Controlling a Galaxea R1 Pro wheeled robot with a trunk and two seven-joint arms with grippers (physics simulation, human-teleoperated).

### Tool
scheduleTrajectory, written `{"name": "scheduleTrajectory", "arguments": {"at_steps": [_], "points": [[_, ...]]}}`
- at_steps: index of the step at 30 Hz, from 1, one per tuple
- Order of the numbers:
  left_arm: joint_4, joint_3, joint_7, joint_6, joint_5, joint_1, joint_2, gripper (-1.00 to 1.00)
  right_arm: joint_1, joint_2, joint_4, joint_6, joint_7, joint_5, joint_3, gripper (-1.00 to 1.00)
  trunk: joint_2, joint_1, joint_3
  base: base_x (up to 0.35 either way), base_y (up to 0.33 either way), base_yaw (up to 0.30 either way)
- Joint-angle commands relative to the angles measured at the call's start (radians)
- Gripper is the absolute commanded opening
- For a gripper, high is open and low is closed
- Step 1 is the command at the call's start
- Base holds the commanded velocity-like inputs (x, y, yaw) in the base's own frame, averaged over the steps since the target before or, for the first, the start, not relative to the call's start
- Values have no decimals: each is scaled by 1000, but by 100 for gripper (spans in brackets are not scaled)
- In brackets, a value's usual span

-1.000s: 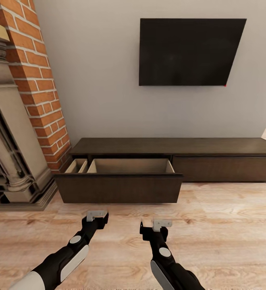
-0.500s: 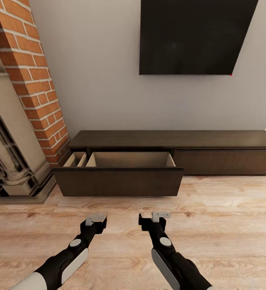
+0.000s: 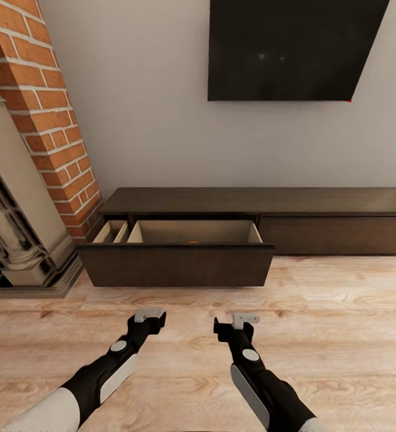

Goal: Place each of the two pumpkins and all three candles from the living room inside a cabinet in the living room (use any cabinet), then make sure every cabinet is closed, and position the cauldron so it is next to a table in the living room.

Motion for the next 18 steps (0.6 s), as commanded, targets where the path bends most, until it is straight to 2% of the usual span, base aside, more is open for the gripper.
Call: {"name": "scheduleTrajectory", "arguments": {"at_steps": [1, 8, 18], "points": [[-6, -8, 6, -2, 10, -5, 1, 100, -5, -1, 8, 5, -8, -4, 3, 100, 0, 0, -1, 0, 0, 0], [-10, -7, 1, 1, 11, -9, 6, 100, -17, 1, 37, 5, -8, -6, 2, 100, 0, 0, -1, 32, 0, 0], [-1, -6, 2, 2, 11, -11, 4, 100, -19, 8, 40, 5, -8, -8, 1, 100, 0, 0, -1, 291, 0, 0]]}}
